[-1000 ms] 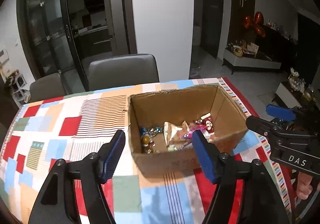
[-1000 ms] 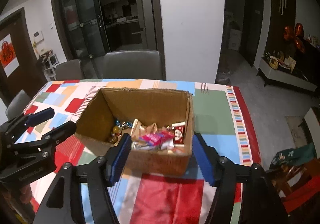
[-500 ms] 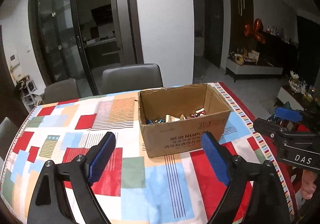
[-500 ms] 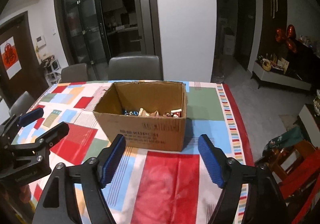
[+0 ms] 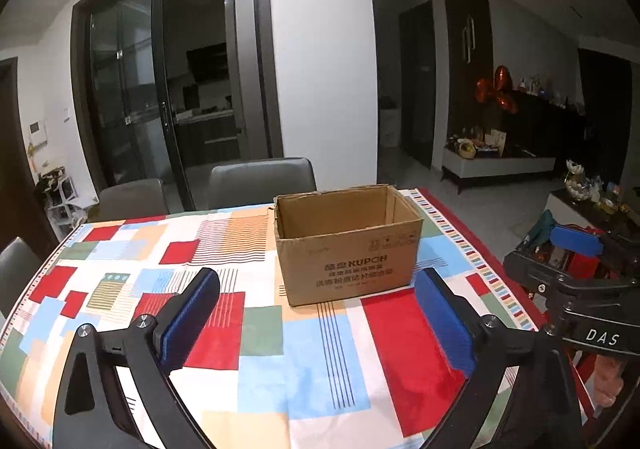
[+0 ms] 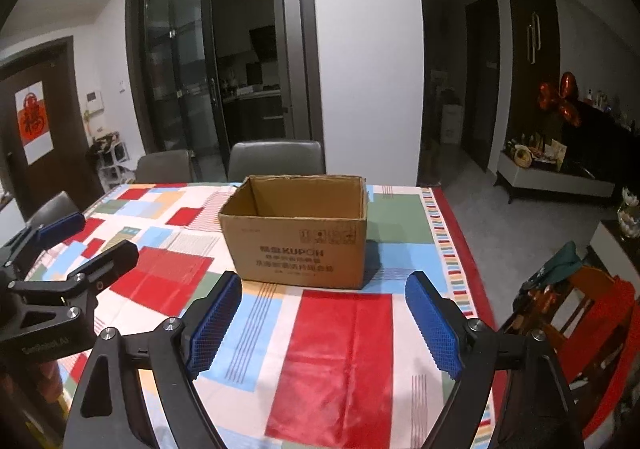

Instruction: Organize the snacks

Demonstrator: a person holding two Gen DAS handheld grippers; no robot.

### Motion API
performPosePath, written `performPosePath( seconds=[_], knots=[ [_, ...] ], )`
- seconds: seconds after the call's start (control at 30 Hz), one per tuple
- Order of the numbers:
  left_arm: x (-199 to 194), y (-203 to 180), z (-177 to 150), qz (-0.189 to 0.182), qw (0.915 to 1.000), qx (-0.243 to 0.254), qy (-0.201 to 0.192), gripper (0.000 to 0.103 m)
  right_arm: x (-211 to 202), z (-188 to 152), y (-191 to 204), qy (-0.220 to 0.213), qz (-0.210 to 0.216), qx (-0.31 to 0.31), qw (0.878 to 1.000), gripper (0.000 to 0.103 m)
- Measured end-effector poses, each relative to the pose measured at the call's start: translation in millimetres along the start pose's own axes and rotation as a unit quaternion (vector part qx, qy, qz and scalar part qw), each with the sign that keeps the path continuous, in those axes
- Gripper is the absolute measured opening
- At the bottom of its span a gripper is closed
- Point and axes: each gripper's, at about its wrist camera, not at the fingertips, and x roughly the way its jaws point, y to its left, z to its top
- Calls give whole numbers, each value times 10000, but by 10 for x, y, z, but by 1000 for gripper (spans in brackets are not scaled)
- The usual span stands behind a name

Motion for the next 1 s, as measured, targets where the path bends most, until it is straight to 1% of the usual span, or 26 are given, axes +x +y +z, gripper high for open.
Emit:
performPosePath(
  seconds=[0.27,0.4,0.67,0.87,1.0],
  knots=[
    [-221,-50,-122,99,9997,77,-202,103,-220,-210,-34,-100,-4,292,9995,85],
    [-287,-63,-147,56,9997,36,-219,103,-300,-253,-24,-170,-106,236,9995,85],
    [-378,-91,-193,73,9995,41,-300,103,-375,-285,-8,-234,-57,236,9994,85],
    [-404,-79,-219,161,9993,-9,-344,103,-442,-313,24,-300,-117,167,9993,85],
    [-423,-64,-235,139,9992,-49,-361,103,-447,-314,36,-296,-100,167,9994,85]
  ],
)
